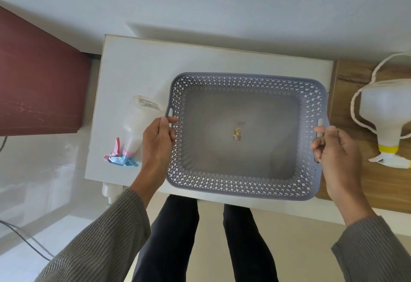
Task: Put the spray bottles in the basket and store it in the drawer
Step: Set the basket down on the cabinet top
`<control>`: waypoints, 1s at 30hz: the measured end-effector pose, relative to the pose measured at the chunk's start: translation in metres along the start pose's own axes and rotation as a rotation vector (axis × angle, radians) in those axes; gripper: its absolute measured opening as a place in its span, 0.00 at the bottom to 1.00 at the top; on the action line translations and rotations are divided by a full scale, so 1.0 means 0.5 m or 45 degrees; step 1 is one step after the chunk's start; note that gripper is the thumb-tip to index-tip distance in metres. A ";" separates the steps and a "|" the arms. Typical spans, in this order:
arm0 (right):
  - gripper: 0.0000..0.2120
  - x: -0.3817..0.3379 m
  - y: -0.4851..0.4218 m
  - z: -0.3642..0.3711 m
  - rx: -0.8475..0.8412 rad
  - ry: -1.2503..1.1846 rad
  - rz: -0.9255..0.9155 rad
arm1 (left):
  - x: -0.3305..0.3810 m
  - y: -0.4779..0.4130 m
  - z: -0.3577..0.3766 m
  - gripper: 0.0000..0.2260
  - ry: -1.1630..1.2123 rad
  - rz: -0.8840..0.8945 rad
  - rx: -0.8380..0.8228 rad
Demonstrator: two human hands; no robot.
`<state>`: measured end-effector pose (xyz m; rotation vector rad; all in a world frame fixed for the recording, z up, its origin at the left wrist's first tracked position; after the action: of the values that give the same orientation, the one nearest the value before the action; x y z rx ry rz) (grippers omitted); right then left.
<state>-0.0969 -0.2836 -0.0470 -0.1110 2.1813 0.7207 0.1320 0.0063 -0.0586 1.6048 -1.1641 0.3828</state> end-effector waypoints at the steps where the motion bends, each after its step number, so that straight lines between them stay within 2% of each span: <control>1: 0.15 0.003 0.000 0.003 0.004 0.007 0.004 | -0.004 -0.001 0.001 0.16 -0.007 -0.002 -0.004; 18: 0.15 0.029 0.006 0.004 0.043 0.093 0.026 | -0.006 -0.020 0.009 0.15 0.014 0.053 -0.060; 23: 0.13 0.012 0.020 -0.010 0.063 0.310 -0.102 | -0.004 -0.010 -0.005 0.15 -0.001 0.058 -0.139; 26: 0.11 -0.005 0.043 -0.019 0.083 0.442 -0.190 | -0.001 0.003 -0.025 0.16 -0.031 0.042 -0.116; 30: 0.20 -0.024 0.060 -0.035 0.158 0.601 -0.290 | 0.006 0.030 -0.053 0.16 0.065 -0.010 -0.136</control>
<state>-0.1102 -0.2697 -0.0154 -0.5001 2.5967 0.4587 0.1289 0.0286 -0.0378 1.4988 -1.1209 0.3484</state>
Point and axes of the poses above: each hand's wrist, its own y-axis away from the middle knuckle, its own z-axis out of the palm, x = y × z, the point moved 6 cm from there along -y, towards the middle knuckle, and after that the axes turned 4 degrees about y, right-handed, at the moved point
